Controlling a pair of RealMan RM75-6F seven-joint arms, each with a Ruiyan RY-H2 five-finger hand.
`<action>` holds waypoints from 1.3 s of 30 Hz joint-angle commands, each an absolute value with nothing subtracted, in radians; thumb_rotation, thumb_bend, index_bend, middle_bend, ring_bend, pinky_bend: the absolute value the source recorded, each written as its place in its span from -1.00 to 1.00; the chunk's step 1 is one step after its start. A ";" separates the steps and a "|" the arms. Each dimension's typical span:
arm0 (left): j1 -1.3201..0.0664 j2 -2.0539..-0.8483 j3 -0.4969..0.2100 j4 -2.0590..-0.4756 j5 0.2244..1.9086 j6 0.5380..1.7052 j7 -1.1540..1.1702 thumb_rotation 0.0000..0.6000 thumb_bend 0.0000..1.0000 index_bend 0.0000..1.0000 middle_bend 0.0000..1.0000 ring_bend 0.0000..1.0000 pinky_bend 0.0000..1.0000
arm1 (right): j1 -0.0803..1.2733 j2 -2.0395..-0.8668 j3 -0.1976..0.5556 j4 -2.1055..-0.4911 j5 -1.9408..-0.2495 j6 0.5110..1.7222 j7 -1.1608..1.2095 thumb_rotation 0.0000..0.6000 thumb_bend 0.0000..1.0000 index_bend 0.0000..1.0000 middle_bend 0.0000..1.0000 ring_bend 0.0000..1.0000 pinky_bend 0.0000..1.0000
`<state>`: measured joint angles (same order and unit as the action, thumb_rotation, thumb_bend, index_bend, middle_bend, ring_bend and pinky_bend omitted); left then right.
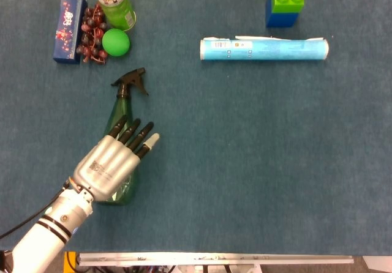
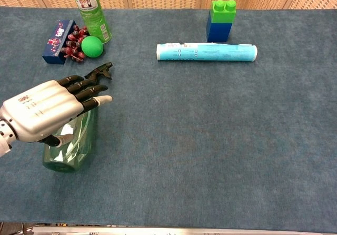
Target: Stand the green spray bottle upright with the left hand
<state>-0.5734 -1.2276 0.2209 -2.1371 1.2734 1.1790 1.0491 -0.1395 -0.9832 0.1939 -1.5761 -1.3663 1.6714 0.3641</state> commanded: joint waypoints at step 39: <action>-0.680 -1.177 0.252 -2.099 1.387 0.919 0.967 1.00 -1.00 -1.00 -1.00 -1.00 -0.96 | -0.139 -0.980 0.196 -1.572 -1.359 1.663 0.377 1.00 -0.81 -0.03 -0.32 -0.49 -0.28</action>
<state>-0.6781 -1.1842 0.2458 -2.0950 1.3825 0.9228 0.9668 -0.1392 -0.9796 0.1962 -1.5718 -1.3587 1.6632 0.3772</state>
